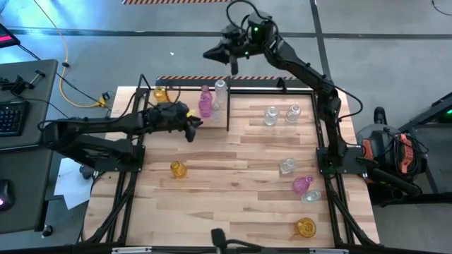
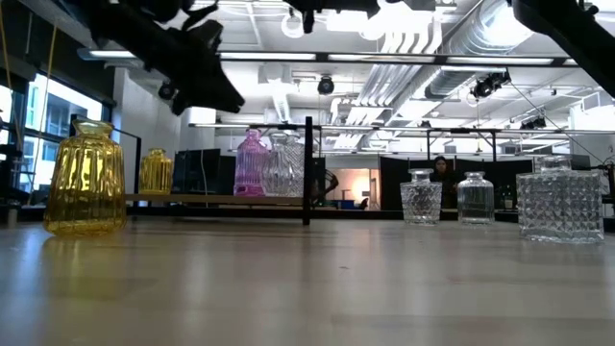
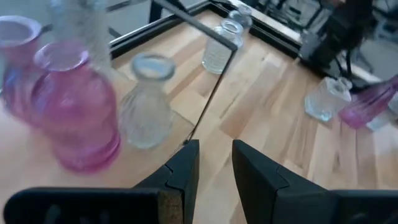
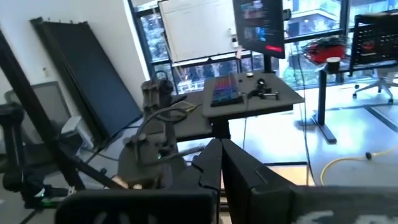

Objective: Sort vases onto shelf
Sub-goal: Put the transparent vase on the shelf aligned with the other transparent vase

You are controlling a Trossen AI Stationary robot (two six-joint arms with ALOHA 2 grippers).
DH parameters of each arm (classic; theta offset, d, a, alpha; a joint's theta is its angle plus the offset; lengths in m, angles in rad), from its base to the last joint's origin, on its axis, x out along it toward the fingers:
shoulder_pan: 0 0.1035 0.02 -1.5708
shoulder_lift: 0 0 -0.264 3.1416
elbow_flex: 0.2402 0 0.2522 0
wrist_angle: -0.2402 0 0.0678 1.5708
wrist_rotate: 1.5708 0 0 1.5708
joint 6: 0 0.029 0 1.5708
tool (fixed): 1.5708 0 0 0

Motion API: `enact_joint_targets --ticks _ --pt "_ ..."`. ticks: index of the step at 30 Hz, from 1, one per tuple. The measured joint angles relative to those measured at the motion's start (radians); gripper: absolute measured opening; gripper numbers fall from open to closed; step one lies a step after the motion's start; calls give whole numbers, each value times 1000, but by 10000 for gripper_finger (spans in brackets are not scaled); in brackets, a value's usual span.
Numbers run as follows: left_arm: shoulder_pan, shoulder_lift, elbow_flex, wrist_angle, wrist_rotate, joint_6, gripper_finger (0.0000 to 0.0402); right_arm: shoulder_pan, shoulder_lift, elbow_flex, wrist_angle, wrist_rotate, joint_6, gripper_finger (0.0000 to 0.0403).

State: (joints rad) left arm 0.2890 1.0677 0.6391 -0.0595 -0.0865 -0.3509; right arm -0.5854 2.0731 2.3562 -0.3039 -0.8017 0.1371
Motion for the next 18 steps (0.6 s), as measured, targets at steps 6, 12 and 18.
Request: enact_joint_targets --ticks 6,12,18 --pt "-17 175 91 21 18 142 87 -33 -38 0 -1 -1 24 0" --pt "-55 277 119 20 15 271 87 -82 -82 0 -9 -6 67 0" --pt "-83 298 144 14 -31 420 87 -107 -118 0 -24 -19 66 0"
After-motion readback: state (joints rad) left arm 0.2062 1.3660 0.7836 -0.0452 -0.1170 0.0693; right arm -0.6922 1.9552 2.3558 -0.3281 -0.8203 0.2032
